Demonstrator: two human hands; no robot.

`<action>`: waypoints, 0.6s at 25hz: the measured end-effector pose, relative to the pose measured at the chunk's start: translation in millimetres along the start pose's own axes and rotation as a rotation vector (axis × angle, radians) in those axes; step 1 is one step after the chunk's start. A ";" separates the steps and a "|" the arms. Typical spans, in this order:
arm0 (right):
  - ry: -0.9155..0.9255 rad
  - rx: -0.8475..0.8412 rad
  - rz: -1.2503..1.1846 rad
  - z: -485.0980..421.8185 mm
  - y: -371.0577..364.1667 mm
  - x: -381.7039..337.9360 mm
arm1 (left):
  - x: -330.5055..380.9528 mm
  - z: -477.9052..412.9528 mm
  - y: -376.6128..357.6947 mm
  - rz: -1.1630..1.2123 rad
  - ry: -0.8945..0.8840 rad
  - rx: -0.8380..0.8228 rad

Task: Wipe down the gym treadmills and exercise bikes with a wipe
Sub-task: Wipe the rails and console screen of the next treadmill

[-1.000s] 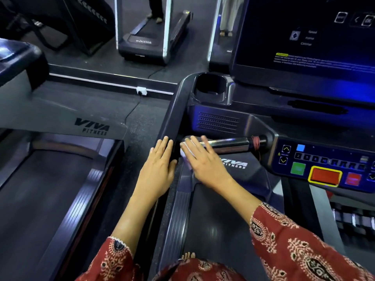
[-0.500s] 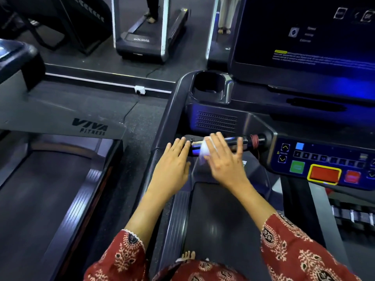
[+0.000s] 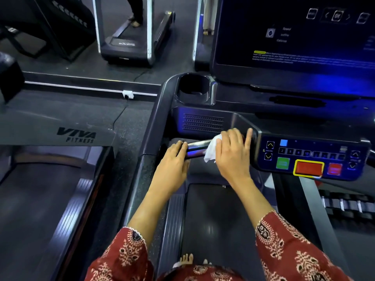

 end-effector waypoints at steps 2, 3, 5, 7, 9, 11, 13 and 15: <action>0.058 0.027 -0.043 1.2 -1.3 -21.2 | -0.3 -1.1 -0.3 0.005 0.008 0.013; 0.191 0.038 -0.084 3.5 -4.5 -44.8 | -1.1 -1.6 -0.3 0.018 0.015 0.014; 0.431 0.068 -0.116 12.2 -6.7 -70.6 | -1.5 -0.8 -0.7 0.022 0.015 0.011; 0.356 0.105 -0.099 15.7 -2.8 -46.4 | -0.3 1.1 -0.8 0.011 -0.001 0.013; 0.109 0.144 -0.116 25.5 1.7 -16.1 | 1.6 2.1 0.2 0.009 -0.002 0.020; 0.079 0.157 -0.173 32.5 2.0 -23.5 | 2.2 1.5 0.2 0.015 0.001 0.026; 0.218 0.162 -0.220 33.6 2.5 -35.5 | -0.4 0.4 -2.2 0.027 0.013 0.018; 0.171 0.167 -0.217 32.2 3.0 -17.6 | -3.0 0.1 -5.3 0.036 0.023 0.002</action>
Point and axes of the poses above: each hand's wrist, its own z-axis away from the middle knuckle, its own y-axis out of the back of the hand, x = y × z, the point moved 10 cm from there along -z, towards the middle knuckle, and after that the axes turned 14 degrees about y, right-handed, at the moved point
